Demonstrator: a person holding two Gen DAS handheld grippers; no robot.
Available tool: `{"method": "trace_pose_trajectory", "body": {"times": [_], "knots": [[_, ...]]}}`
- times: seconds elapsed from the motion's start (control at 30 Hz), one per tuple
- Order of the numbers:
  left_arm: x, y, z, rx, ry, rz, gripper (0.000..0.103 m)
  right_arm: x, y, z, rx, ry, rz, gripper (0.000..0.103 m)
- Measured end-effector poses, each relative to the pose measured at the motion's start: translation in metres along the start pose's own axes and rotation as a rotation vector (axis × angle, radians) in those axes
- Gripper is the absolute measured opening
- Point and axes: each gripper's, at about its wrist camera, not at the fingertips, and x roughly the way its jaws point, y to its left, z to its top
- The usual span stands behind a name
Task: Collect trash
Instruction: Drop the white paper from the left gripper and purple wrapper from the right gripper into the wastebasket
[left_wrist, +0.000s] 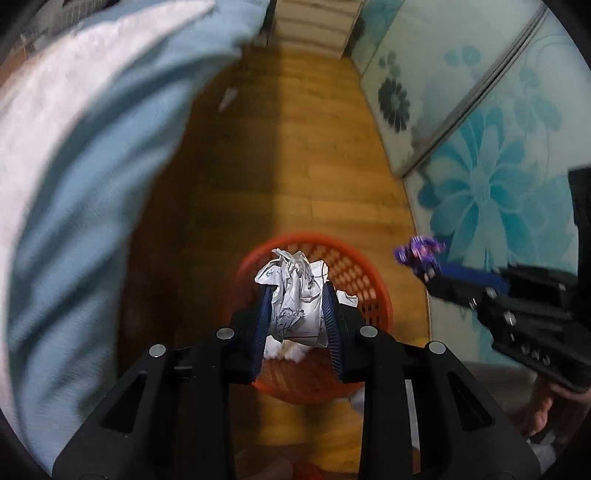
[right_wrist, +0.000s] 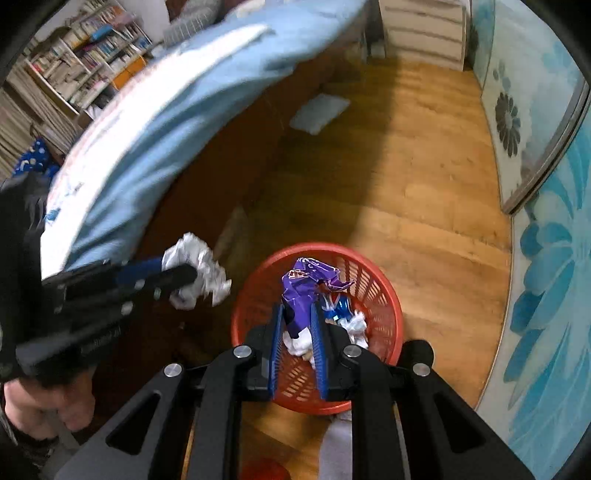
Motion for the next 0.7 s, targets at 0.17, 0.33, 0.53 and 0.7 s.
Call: {"method": "trace_pose_trajectory", "body": {"times": [0.17, 0.33, 0.53, 0.7], "knots": [[0.007, -0.005, -0.004, 0.025, 0.021, 0.013, 0.032, 0.022, 0.009, 0.010, -0.031, 0.042, -0.008, 0.016], [-0.003, -0.005, 0.001, 0.045, -0.012, 0.040, 0.039, 0.030, 0.009, 0.012, -0.029, 0.044, -0.041, 0.021], [-0.020, -0.001, 0.008, 0.056, -0.056, 0.079, 0.053, 0.020, -0.010, 0.016, 0.040, 0.001, -0.076, 0.042], [-0.051, 0.011, 0.015, 0.049, -0.136, 0.129, 0.056, 0.007, -0.015, 0.019, 0.089, -0.046, -0.064, 0.042]]}}
